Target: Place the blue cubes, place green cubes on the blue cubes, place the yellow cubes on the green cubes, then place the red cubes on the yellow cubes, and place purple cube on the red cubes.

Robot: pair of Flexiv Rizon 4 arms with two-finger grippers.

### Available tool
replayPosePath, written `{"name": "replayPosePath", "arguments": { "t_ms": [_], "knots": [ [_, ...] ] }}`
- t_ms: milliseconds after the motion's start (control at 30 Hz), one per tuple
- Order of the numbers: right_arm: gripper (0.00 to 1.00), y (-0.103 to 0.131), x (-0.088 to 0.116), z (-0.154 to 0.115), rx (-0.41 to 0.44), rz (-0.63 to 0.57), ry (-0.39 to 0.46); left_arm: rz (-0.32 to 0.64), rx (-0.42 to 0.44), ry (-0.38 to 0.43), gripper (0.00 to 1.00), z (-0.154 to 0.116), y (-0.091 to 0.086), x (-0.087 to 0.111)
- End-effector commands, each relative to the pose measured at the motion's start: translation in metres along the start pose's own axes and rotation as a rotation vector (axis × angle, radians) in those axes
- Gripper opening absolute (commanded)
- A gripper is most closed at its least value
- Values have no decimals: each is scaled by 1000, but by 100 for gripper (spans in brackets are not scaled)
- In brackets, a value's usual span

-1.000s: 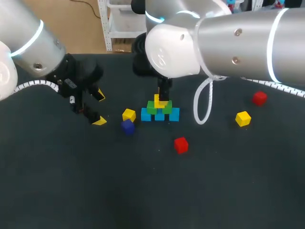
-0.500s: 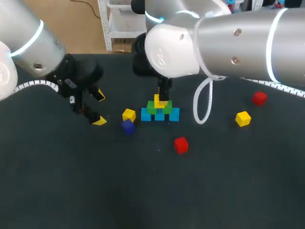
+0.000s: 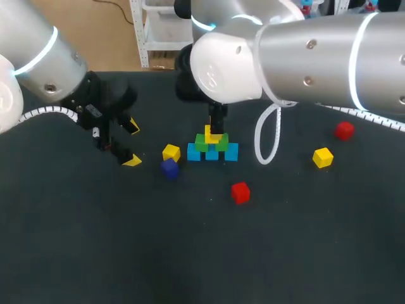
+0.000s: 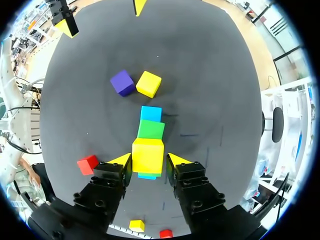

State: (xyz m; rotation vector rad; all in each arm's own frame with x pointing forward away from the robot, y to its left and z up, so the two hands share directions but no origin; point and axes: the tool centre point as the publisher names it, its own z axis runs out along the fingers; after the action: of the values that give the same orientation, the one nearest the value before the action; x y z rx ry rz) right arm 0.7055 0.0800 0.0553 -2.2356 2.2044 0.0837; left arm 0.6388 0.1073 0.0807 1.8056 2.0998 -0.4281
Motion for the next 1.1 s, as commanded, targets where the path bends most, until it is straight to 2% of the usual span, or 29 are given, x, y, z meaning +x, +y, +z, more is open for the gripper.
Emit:
{"name": "replayPosePath", "arguments": {
  "t_ms": [33,1100],
  "knots": [
    [43,-2,-1,0,-5,-2,0,1,0,-2,100,0,0,1],
    [43,-3,-1,-4,0,-6,-1,1,0,-2,100,0,0,1]
  ]
}}
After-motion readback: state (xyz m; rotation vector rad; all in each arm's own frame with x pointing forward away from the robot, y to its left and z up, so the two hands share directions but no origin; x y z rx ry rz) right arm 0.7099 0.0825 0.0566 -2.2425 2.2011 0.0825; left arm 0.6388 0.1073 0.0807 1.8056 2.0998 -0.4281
